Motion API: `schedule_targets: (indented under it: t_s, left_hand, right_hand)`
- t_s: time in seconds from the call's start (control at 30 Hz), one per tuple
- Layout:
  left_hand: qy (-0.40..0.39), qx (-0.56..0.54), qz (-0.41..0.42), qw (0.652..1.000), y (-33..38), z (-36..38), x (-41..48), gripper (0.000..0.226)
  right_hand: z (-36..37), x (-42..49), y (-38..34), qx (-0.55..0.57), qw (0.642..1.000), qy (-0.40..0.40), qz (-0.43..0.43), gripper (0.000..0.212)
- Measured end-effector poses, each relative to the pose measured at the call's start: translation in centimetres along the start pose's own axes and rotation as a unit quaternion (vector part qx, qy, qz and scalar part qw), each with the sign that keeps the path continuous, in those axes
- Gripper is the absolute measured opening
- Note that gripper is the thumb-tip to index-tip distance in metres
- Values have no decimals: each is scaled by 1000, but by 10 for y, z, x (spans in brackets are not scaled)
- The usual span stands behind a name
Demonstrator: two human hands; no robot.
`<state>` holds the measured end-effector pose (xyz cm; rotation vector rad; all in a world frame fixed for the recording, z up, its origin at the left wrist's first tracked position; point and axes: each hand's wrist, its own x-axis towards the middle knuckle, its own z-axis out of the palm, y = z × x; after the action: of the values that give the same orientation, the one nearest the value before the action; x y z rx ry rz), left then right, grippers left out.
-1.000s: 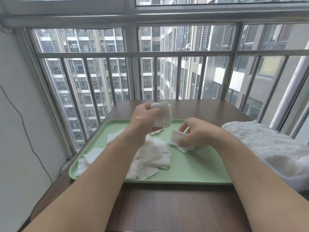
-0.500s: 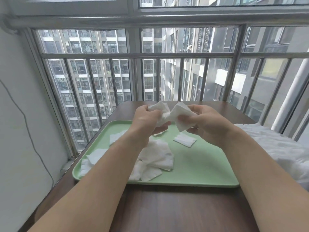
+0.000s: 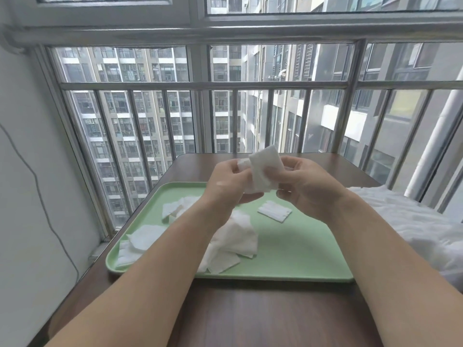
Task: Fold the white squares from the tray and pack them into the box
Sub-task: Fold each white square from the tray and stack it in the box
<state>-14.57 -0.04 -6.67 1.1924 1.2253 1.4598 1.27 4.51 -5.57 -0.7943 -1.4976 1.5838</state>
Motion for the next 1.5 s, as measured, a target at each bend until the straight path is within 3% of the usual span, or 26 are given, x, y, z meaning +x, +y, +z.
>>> schedule_targets:
  t_s: [0.23,0.33,0.4,0.5,0.57,0.67,0.73,0.83,1.03,1.2,1.3,1.4,1.5]
  left_hand:
    - [-10,-55,-13,998,4,3,-3,33]
    - [-15,-90,-46,995,4,4,-1,52]
    - [-18,-61,-23,998,3,3,0,42]
    - [29,-4,7,1000,-1,0,1,19]
    - [69,-3,0,998,-2,-4,3,14]
    - [93,-18,-15,995,2,-11,5,12]
    - [91,-14,-21,996,2,-11,6,13]
    - [84,-5,-25,996,1,-8,6,13]
    - [86,-4,-29,996,3,-10,4,12]
    - [89,-1,-31,996,3,-13,1,13]
    - [90,7,-31,995,3,-14,-1,13]
    - [89,7,-32,995,4,-12,-2,14]
    - [89,13,-36,995,5,-10,-1,15]
  right_hand:
    - [6,0,2,-53,996,65,-18,29]
    - [10,0,5,-102,990,95,-30,30]
    - [11,0,7,-175,977,120,-35,33]
    - [4,4,11,-325,931,153,-59,32]
    - [-2,8,16,-457,876,148,-46,17]
    - [-3,10,24,-619,781,78,33,38]
    - [0,9,26,-646,758,64,63,45]
    - [2,8,29,-640,764,57,61,37]
    - [14,1,27,-606,792,51,47,47]
    - [17,-2,25,-610,787,36,90,21]
    - [16,-3,21,-547,832,37,78,8]
    - [11,-4,11,-437,896,53,51,12]
    - [5,0,7,-410,909,60,33,13]
